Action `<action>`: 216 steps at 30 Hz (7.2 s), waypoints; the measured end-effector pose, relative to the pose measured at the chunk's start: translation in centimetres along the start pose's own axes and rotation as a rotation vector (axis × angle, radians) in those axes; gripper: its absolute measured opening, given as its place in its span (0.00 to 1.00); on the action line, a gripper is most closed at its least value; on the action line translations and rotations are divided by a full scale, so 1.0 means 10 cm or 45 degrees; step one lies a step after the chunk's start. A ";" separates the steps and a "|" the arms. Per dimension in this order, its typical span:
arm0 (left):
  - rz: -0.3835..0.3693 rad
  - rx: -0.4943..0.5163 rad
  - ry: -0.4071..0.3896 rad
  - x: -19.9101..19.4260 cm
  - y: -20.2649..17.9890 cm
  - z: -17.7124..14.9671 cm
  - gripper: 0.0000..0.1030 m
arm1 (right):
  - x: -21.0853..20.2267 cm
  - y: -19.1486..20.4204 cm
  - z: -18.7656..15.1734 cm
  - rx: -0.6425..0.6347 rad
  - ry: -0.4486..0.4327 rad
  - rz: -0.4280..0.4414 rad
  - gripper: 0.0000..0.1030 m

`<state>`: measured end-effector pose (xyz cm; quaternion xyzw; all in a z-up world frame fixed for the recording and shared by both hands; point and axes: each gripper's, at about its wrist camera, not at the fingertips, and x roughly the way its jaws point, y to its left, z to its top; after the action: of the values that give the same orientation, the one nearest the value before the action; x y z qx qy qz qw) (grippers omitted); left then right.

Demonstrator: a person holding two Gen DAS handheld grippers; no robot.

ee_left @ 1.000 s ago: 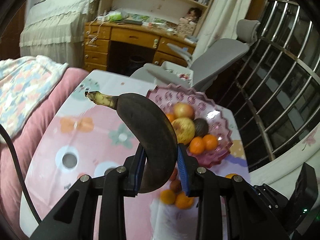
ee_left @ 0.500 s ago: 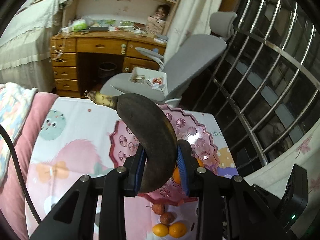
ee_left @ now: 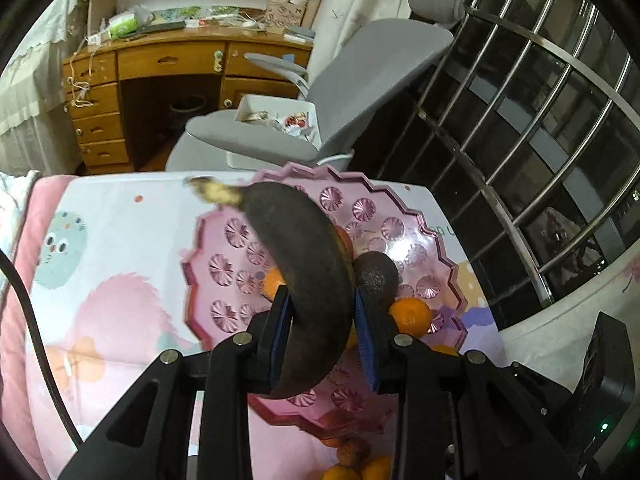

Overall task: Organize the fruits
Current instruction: 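Lower the banana onto the fruit in the bowl and open the left gripper, then move the left gripper back to the mandarins beside the lychees, then grasp a mandarin with the left gripper while the right gripper grasps another mandarin, then carry both mandarins into the pink bowl and open both grippers, then grasp a lychee with the left gripper while the right gripper grasps the other lychee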

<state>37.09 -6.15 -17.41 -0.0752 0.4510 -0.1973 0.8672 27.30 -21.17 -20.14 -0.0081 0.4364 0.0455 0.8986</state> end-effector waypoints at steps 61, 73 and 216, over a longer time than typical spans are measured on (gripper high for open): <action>-0.009 -0.086 0.495 -0.01 0.06 -1.13 0.69 | -0.43 0.31 -0.92 -0.242 -0.026 0.090 0.56; -0.002 -0.102 0.588 0.26 0.01 -1.24 0.55 | -0.18 0.45 -1.05 -0.313 0.074 0.079 0.42; -0.064 -0.114 0.663 0.29 0.43 -0.84 0.80 | -0.15 0.63 -0.79 -0.113 0.041 -0.040 0.48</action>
<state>32.93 -2.99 -25.80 -0.0716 0.6651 -0.2113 0.7126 19.63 -15.44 -23.68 -0.0555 0.4481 0.0506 0.8908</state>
